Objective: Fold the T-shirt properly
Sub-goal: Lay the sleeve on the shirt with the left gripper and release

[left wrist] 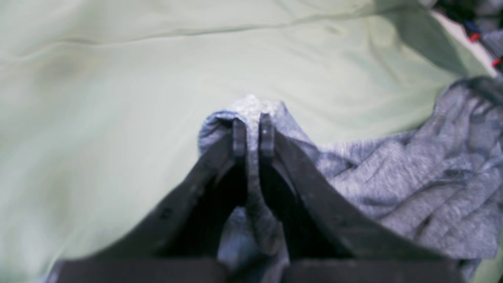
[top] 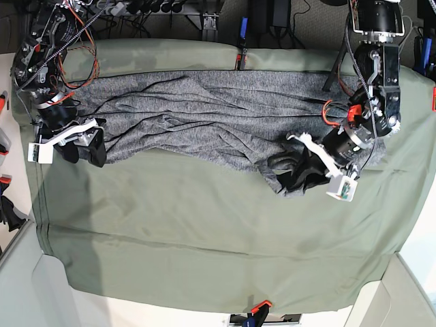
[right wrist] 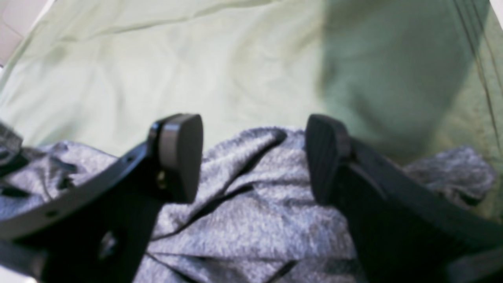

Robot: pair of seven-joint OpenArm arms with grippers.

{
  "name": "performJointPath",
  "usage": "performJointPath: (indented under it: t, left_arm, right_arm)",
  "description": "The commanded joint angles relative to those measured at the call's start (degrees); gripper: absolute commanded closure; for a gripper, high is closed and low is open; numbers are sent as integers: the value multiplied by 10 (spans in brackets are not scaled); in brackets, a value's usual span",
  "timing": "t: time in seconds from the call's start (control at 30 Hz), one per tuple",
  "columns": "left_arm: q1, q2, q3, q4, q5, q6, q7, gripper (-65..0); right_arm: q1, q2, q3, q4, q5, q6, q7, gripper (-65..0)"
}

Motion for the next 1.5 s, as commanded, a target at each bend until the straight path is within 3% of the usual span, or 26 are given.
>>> performJointPath:
  t: [0.0, 0.27, 0.57, 0.6, 0.7, 0.77, 1.03, 1.47]
  left_arm:
    - [10, -2, -19, 20, -8, -2, -13, 0]
    - [85, -2, -122, 28, -17, -4, -13, -6]
    - [133, 0, -148, 28, -17, -4, -13, -33]
    - [137, 3, -148, 28, -17, -4, -13, -88]
    - [149, 13, -148, 28, -21, -4, -13, -334]
    - [152, 19, -148, 28, -21, -4, -9, -408]
    - [136, 18, -148, 28, -33, 12, 2, -406]
    - [73, -6, -113, -19, 28, 31, 7, -406]
  right_arm:
    - [7, 5, 0, 10, 9, 4, 15, -405]
    - [7, 5, 0, 10, 9, 4, 15, -405]
    - [6, 5, 0, 10, 9, 4, 15, -405]
    - [6, 5, 0, 10, 9, 4, 15, -405]
    - [6, 5, 0, 10, 10, 4, 15, -405]
    - [6, 5, 0, 10, 9, 4, 15, -405]
    - [6, 8, 0, 10, 10, 4, 15, -405]
    - [6, 8, 0, 10, 9, 4, 15, -405]
